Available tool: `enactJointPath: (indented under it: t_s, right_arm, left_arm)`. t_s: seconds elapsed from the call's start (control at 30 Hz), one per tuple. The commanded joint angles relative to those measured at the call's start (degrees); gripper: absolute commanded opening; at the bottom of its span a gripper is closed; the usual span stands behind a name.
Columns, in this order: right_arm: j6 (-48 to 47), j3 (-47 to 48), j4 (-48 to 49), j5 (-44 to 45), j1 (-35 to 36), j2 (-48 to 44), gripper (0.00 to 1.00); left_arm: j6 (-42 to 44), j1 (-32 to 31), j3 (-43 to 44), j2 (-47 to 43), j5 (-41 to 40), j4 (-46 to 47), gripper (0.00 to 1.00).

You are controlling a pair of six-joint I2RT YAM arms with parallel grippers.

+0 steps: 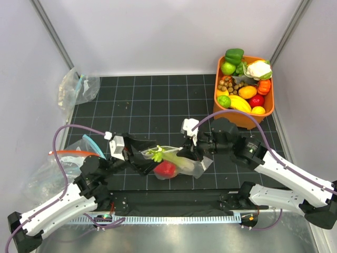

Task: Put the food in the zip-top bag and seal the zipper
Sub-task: Zip the zipper food storage bag at the center of the board.

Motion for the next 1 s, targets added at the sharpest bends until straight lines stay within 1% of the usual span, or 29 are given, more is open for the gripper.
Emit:
enactJointPath:
  t_s: [0.0, 0.1, 0.23, 0.33, 0.37, 0.43, 0.47, 0.53, 0.57, 0.63, 0.67, 0.73, 0.77, 0.83, 0.97]
  right_arm:
    - [-0.58, 0.51, 2.93, -1.92, 0.16, -0.58, 0.01]
    - [-0.58, 0.42, 3.45, -2.11, 0.16, -0.14, 0.01]
    - [-0.58, 0.42, 3.37, -1.93, 0.16, 0.56, 0.01]
    - [-0.58, 0.42, 3.45, -1.85, 0.16, 0.83, 0.01]
    - [-0.58, 0.42, 3.45, -1.76, 0.16, 0.83, 0.01]
    - [-0.58, 0.42, 3.54, -1.76, 0.16, 0.91, 0.01]
    - [-0.58, 0.42, 3.46, -1.76, 0.16, 1.09, 0.01]
    - [-0.58, 0.42, 3.46, -1.58, 0.16, 1.09, 0.01]
    - [-0.58, 0.42, 3.45, -1.5, 0.16, 1.09, 0.01]
    - [-0.58, 0.42, 3.46, -1.41, 0.16, 1.18, 0.01]
    - [-0.49, 0.42, 3.45, -1.32, 0.16, 1.18, 0.01]
    - [-0.49, 0.51, 3.28, -1.06, 0.16, 1.35, 0.01]
    - [-0.4, 0.51, 3.37, -0.88, 0.25, 1.35, 0.01]
    - [-0.49, 0.51, 3.19, -1.14, 0.16, 1.44, 0.01]
    - [-0.4, 0.6, 3.1, -2.11, 0.16, 1.44, 0.01]
  left_arm:
    - [-0.58, -0.02, 1.28, -0.99, -3.17, 2.15, 0.85]
    - [-0.67, -0.02, 2.25, -1.17, -6.85, -0.73, 0.87]
    - [-0.32, -0.02, 3.3, -2.4, -10.55, -4.35, 0.87]
    - [0.47, -0.02, 3.57, -4.24, -11.18, -5.49, 0.72]
    - [0.82, -0.02, 3.66, -4.68, -11.0, -5.84, 0.64]
    - [1.09, -0.11, 4.44, -4.77, -10.74, -6.99, 0.57]
    - [1.26, -0.11, 4.62, -4.6, -10.21, -7.08, 0.5]
    - [1.61, -0.11, 4.97, -4.16, -8.63, -6.99, 0.44]
    - [1.7, -0.11, 5.32, -3.64, -7.93, -6.99, 0.34]
    - [1.97, -0.11, 6.03, -1.79, -6.35, -7.25, 0.25]
    - [2.23, -0.11, 6.73, -1.09, -4.25, -7.34, 0.17]
    - [2.32, -0.19, 7.43, 0.93, -2.83, -7.51, 0.09]
    - [2.49, -0.19, 8.22, 1.37, -2.13, -7.69, 0.02]
    - [3.02, -0.28, 8.84, 2.43, -2.03, -8.83, 0.0]
    - [4.34, -1.07, 10.77, 3.05, -5.54, -13.22, 0.0]
